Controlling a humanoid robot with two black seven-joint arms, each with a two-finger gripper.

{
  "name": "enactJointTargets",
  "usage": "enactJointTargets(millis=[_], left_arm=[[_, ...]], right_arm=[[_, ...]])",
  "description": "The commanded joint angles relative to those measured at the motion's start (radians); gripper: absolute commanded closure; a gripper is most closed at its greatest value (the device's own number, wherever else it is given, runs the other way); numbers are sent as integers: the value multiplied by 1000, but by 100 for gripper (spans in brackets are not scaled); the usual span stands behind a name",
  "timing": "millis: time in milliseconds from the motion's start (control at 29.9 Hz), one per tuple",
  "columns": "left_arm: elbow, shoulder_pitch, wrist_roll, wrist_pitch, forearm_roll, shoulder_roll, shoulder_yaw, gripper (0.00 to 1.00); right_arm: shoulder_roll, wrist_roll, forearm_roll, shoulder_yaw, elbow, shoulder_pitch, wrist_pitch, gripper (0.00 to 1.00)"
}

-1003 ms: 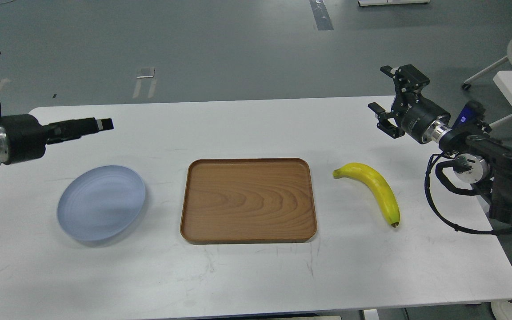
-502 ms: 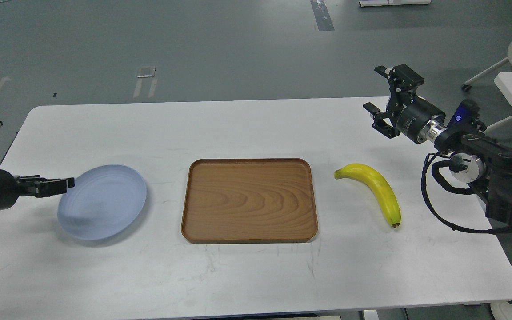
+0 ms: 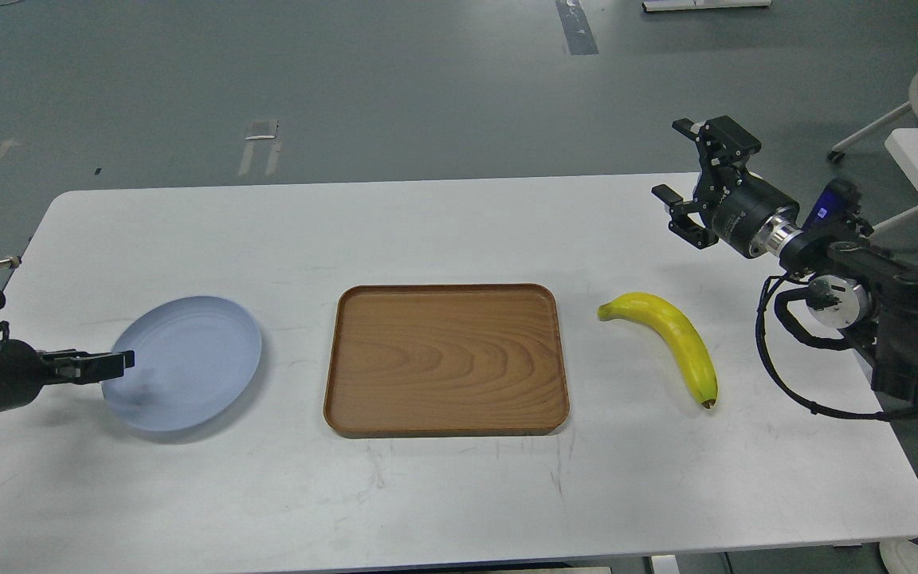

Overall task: Place banana on plate with both arms
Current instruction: 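Grasp the edge of the light blue plate with the left gripper, then carry the plate with the left gripper and set it on the wooden tray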

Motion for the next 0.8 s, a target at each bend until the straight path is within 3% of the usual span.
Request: enactJointTargets(millis=[0,134,234,268,301,334,368,401,769], left_arm=[[2,6,0,0,-2,-9,1,17],[2,11,0,-2,-2,-15,-1,26],[2,20,0,-2,-14,-20,-1,45],[2,20,0,-2,-23,-20,-1,55],[1,20,0,-2,-30,-20,-1,72],[1,20,0,-2,-30,-20,-1,73],[1,19,0,0,-31,-20,-1,96],[1,19,0,0,-31,-20,-1,100],[-1,0,0,12,-54,-18,-4,100]], right_arm=[[-2,0,0,0,0,-1,0,0],[-2,0,1,0,0,-3,0,0],[-2,0,0,0,0,-3,0,0],[-2,0,0,0,0,-3,0,0],[0,0,0,0,0,-3,0,0],[0,0,0,0,0,-3,0,0],[0,0,0,0,0,-5,0,0],[0,0,0,0,0,-5,0,0],[0,0,-8,-1,0,-6,0,0]])
